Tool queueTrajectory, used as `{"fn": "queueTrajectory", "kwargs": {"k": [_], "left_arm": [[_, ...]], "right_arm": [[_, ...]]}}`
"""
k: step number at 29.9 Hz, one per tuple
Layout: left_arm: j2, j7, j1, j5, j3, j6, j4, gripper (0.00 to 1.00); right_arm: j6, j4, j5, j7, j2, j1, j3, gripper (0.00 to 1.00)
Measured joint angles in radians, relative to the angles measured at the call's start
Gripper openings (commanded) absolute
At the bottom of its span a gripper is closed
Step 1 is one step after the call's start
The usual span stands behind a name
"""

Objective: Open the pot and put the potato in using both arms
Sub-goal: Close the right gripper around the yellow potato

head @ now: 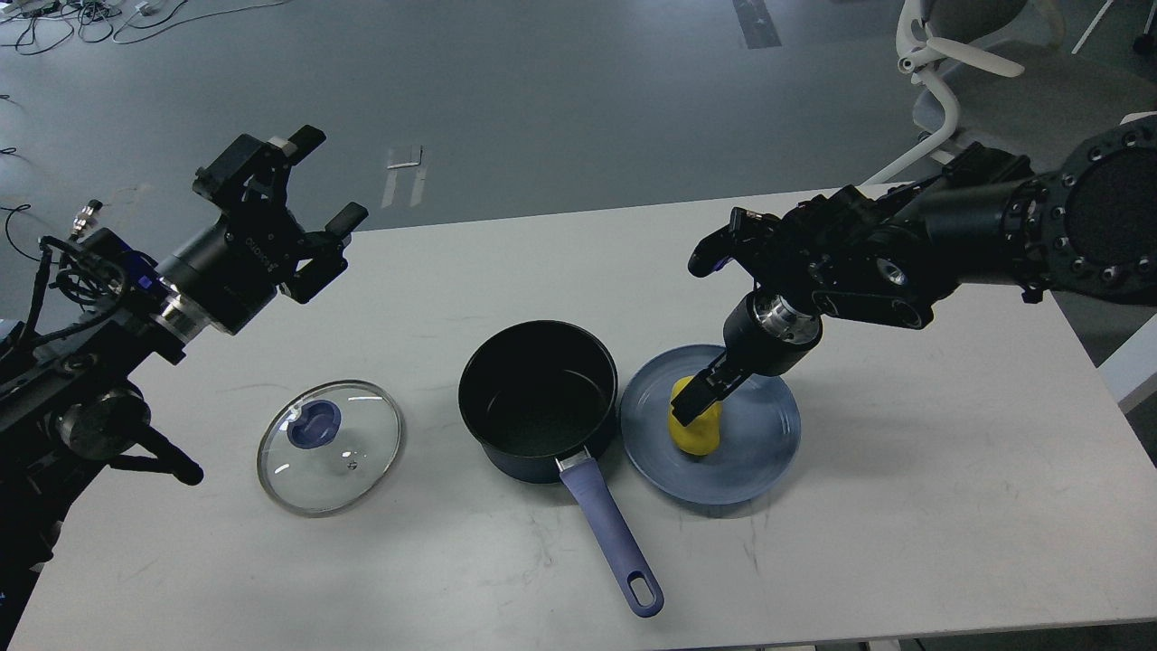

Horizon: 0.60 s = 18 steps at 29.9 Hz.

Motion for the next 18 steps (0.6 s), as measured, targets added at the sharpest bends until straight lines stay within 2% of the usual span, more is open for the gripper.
{"fn": "queueTrajectory", "kwargs": {"k": [18], "left_arm": [[-0.003, 0.0, 0.002, -0.001, 0.0, 0.0, 0.0, 0.98]], "right_arm": [[0.0, -0.016, 0.041, 0.0, 0.0, -0.024, -0.003, 1.0]]}}
